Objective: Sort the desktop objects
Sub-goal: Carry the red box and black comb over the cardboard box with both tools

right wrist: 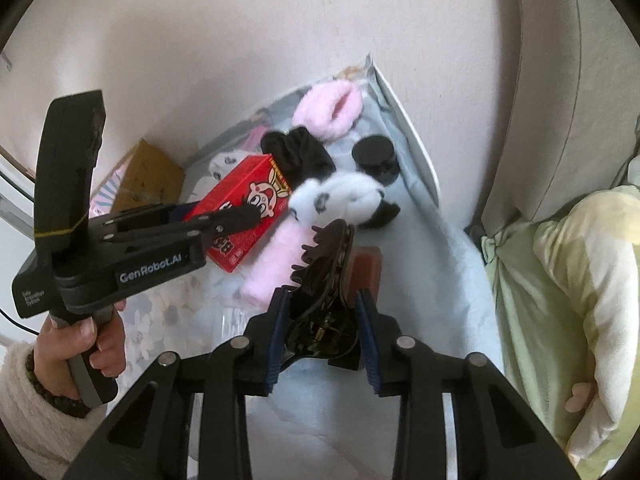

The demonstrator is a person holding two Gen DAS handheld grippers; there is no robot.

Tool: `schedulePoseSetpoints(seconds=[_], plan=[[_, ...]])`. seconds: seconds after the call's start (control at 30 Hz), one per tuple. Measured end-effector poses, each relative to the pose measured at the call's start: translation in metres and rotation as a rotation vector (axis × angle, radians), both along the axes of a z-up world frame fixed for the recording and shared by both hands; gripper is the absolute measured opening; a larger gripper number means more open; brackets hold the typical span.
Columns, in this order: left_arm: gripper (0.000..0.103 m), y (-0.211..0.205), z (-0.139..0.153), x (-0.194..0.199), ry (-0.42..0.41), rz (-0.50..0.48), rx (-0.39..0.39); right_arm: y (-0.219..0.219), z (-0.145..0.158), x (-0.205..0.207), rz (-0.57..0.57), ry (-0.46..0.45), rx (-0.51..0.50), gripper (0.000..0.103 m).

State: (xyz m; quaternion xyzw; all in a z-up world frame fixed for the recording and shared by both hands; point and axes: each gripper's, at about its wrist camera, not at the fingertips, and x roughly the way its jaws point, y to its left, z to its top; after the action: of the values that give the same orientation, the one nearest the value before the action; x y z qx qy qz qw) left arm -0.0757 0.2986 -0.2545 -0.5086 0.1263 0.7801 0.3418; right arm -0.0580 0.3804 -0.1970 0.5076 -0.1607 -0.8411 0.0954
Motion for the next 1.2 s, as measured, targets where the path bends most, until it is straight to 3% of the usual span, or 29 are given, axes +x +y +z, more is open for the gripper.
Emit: schedulePoseSetpoints(seconds=[0.23, 0.47, 0.8, 1.2], plan=[[0.029, -0.005, 0.041, 0.0, 0.049, 0.008, 0.013, 0.005, 0.029, 0.0, -0.002, 0.033, 0.025, 0.031], [0.029, -0.038, 0.087, -0.004, 0.077, 0.007, 0.029, -0.014, 0.065, -0.002, 0.045, 0.024, 0.081, 0.031], [0.029, -0.084, 0.143, -0.009, 0.088, 0.023, 0.041, -0.041, 0.135, -0.013, 0.06, 0.086, 0.096, 0.031], [0.029, -0.157, 0.183, -0.027, 0.164, 0.112, 0.073, -0.088, 0.183, -0.038, 0.096, 0.122, 0.092, 0.031]])
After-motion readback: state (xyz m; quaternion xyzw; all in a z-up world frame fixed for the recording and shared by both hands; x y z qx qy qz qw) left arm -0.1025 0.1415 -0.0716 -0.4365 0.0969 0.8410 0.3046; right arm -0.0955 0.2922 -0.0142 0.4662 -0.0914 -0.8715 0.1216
